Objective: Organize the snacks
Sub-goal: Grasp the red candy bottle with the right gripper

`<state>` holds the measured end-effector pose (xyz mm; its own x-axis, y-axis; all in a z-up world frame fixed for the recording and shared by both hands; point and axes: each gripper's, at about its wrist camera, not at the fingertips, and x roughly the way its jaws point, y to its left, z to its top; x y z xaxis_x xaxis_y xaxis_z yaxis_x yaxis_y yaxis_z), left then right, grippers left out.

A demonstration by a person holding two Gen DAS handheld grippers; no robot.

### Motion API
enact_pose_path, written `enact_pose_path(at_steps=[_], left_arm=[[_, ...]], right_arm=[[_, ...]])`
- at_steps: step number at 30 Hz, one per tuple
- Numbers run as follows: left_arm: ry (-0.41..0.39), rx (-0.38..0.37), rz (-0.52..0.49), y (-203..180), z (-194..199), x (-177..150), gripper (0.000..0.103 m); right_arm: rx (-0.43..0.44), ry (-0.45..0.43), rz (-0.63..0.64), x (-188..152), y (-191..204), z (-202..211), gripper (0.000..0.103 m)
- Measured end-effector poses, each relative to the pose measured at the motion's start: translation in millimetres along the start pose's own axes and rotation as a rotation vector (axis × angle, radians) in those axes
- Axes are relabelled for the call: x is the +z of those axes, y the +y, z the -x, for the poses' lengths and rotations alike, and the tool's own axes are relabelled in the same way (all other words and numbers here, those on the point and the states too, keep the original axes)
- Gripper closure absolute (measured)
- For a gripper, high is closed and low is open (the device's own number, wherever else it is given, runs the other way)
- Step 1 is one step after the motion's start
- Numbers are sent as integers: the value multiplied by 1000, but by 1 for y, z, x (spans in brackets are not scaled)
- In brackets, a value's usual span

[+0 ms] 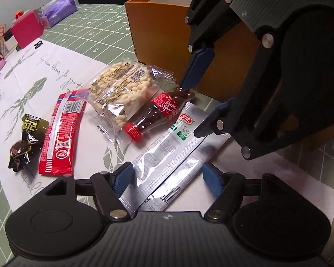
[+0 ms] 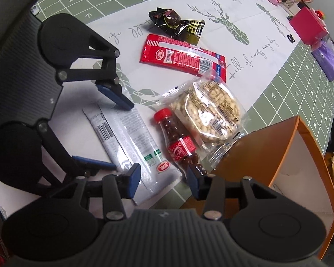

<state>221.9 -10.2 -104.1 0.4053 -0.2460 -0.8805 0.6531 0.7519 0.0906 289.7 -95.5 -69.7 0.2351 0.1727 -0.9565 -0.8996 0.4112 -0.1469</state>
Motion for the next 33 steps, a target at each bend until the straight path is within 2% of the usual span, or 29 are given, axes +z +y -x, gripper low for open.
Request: enact_pose_path(at_steps=[3,5,8,13,15,19,20,22,24,26,28,33], left_arm=[[-8,3,1,-1,1,-2,18],[9,32,7,-2,1,-3,19],[54,50,88,3,4,-3,25],[102,70,255,17,13,-14,46],[113,82,276,19,18,-20,56],[141,90,354,36,27,-33,84],[141,100,365,40,28,-35,86],[132,106,369,48,31,-40,86],[114,78,340,50,33,-42,85],[66,57,293,45,38,-40,73],[32,51,250,38,40,-35,47],[47,48,223,25,30,-30,45]], right_arm=[[-1,2,-1,1,-1,-3,58],[-5,4,0,3,0,-5,58],[-14,1,6,4,1,-7,58],[-16,-13,31,7,4,-7,58],[-26,-12,44,9,6,-8,58],[-62,-15,71,14,5,-11,58],[-70,-14,75,15,4,-11,57],[-78,-6,87,18,1,-12,54],[-73,8,108,20,1,-14,50],[-71,28,137,22,2,-17,50],[-85,40,161,24,4,-21,50],[-105,65,176,31,-1,-28,50]])
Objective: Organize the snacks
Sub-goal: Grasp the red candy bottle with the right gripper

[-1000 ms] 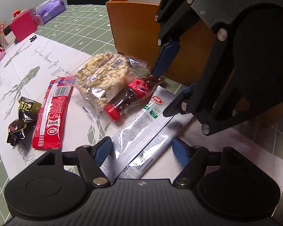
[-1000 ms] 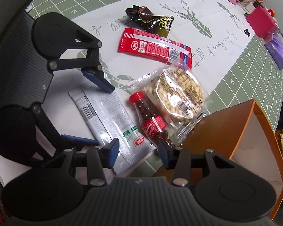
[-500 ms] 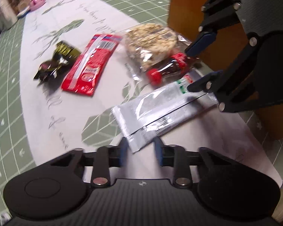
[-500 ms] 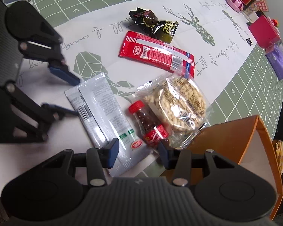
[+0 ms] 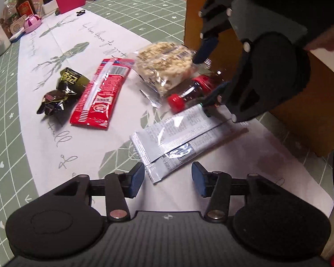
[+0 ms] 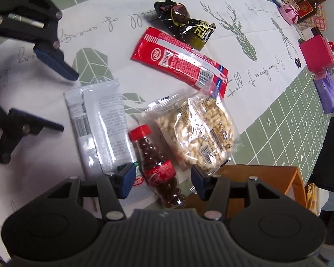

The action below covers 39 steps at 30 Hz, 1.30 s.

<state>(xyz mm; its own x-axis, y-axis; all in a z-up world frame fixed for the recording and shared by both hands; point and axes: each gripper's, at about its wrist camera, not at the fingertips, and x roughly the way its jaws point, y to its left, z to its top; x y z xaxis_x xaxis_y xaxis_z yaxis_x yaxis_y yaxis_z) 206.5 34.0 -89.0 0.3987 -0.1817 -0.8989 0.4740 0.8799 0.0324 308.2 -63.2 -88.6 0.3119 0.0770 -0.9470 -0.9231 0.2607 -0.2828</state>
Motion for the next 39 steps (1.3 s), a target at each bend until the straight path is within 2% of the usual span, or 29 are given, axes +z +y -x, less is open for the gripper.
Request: enact_pose_path(at_steps=[3,6,8,10,12,14,16,17,18,21,24,26,29,30,32,34,36,39], left_arm=[[14,6,19,-2,-5,-5,45],[12,11,65,0,-4,-7,45],[11,43,105,3,-2,-9,45],[13,60,155,6,1,-11,45],[22,66,195,10,4,-15,45],[26,78,216,12,8,-21,46],[32,92,225,14,12,-27,46],[36,97,229,16,15,-31,48],[40,104,237,18,17,-33,55],[56,135,274,27,21,-42,56],[47,146,318,32,23,-48,58],[32,163,338,33,24,-49,64],[6,165,350,33,23,-49,65],[8,160,358,34,23,-49,64],[12,161,365,33,24,-48,61],[2,169,375,33,28,-49,42],[-21,177,388,32,34,-49,30],[-42,158,432,32,42,-48,27]], right_arm=[[27,16,-14,0,-1,-2,48],[57,23,-35,0,3,-3,55],[103,13,-69,0,3,-2,60],[160,16,-126,1,4,-1,63],[179,15,-154,2,10,0,63],[200,11,-181,3,16,2,69],[230,11,-218,3,23,5,69],[242,11,-235,3,28,6,69],[266,11,-254,2,33,7,69],[326,11,-317,1,48,10,69],[328,3,-405,-1,61,13,68],[353,-12,-450,-4,70,15,68],[388,-39,-476,-7,79,17,72],[368,-45,-473,-8,82,19,74],[301,-46,-450,-8,86,22,74],[252,-39,-436,-12,85,24,74],[240,-25,-452,-19,75,25,74],[199,-22,-454,-25,68,25,74]])
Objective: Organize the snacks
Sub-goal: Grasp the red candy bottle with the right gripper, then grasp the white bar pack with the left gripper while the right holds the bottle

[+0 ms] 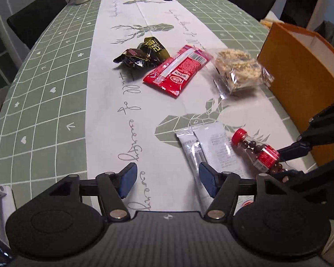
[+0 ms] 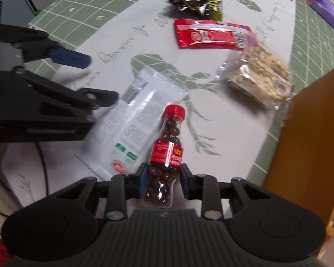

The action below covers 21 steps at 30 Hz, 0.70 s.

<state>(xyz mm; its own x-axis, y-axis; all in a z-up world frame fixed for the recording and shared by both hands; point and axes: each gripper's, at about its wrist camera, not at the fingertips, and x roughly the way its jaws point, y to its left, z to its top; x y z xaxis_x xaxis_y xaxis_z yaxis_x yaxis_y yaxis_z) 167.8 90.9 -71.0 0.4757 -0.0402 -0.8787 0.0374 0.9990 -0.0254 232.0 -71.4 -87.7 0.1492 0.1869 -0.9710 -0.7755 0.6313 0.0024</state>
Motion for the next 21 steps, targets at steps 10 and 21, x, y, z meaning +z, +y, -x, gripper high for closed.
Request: enact_pose_path(at_steps=[10,21], left_arm=[[56,-58,155,-22,-7,-4,17],[55,-39,200,-47,-23,-6,12]], right_arm=[[-41,-34,117,-7,-2,8,67],[-37,7,63,-14,-13,-1,67]])
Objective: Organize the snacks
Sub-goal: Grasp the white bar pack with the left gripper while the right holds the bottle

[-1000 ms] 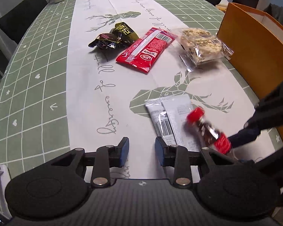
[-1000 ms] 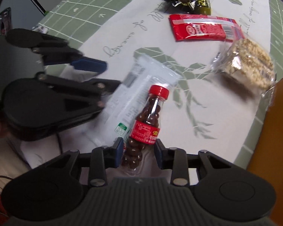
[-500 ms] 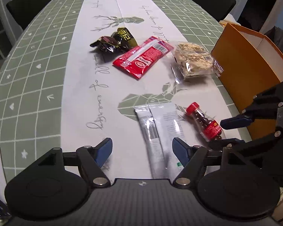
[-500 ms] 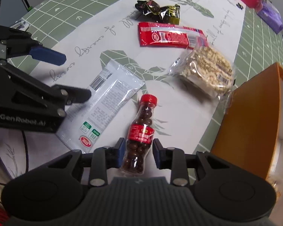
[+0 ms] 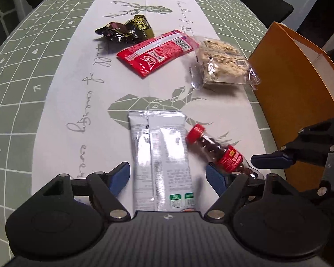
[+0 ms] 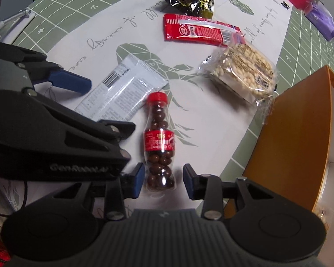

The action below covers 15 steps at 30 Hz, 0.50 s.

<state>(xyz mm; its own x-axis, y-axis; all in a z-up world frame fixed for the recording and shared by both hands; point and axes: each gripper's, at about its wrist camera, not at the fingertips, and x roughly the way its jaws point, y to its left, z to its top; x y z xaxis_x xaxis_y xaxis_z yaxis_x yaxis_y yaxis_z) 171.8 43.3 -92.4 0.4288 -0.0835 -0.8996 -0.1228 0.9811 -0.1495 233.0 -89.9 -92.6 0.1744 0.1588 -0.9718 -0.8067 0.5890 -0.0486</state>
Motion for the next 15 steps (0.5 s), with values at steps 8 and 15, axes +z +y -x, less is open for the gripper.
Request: enact_pose_path(at_steps=[8,15], left_arm=[[-7,96,-135,-10,-7,-2,12],[56,98,-219,10,-3,-2,11]], right_arm=[[12,7,-1,-5,1,-3,67],[12,2,0,-5,1,-3,66]])
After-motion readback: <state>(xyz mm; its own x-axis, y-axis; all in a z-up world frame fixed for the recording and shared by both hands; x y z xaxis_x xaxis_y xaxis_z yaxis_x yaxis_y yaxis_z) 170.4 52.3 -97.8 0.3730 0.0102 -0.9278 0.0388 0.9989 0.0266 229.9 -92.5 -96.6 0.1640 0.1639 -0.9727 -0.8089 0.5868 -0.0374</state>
